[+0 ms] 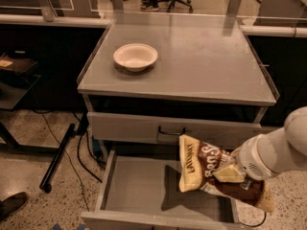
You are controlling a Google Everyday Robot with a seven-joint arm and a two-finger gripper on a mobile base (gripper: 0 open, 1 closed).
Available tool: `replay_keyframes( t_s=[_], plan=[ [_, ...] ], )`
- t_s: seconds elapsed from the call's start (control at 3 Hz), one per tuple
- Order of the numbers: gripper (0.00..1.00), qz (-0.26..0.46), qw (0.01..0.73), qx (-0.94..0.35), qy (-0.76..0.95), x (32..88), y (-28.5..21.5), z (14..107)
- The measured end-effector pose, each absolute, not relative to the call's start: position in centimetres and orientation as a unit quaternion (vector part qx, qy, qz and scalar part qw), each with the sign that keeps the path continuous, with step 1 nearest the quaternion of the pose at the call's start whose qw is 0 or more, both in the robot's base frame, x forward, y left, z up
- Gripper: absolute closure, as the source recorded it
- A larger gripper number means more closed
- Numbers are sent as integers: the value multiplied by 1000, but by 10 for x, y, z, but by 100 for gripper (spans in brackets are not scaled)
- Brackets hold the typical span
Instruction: Pick brown chip bag from middle drawer and place on counter
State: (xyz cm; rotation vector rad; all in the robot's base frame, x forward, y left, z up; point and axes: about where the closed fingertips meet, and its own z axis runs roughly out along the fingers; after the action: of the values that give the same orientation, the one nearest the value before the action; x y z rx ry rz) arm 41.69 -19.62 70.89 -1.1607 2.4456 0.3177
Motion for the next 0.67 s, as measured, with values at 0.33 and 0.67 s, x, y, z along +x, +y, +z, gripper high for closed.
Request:
replay_keyframes(
  t_s=[0.33, 0.67],
  plan=[
    [100, 112, 208, -419, 877, 417, -191, 708],
    [100, 102, 233, -394, 883, 444, -201, 729]
  ],
)
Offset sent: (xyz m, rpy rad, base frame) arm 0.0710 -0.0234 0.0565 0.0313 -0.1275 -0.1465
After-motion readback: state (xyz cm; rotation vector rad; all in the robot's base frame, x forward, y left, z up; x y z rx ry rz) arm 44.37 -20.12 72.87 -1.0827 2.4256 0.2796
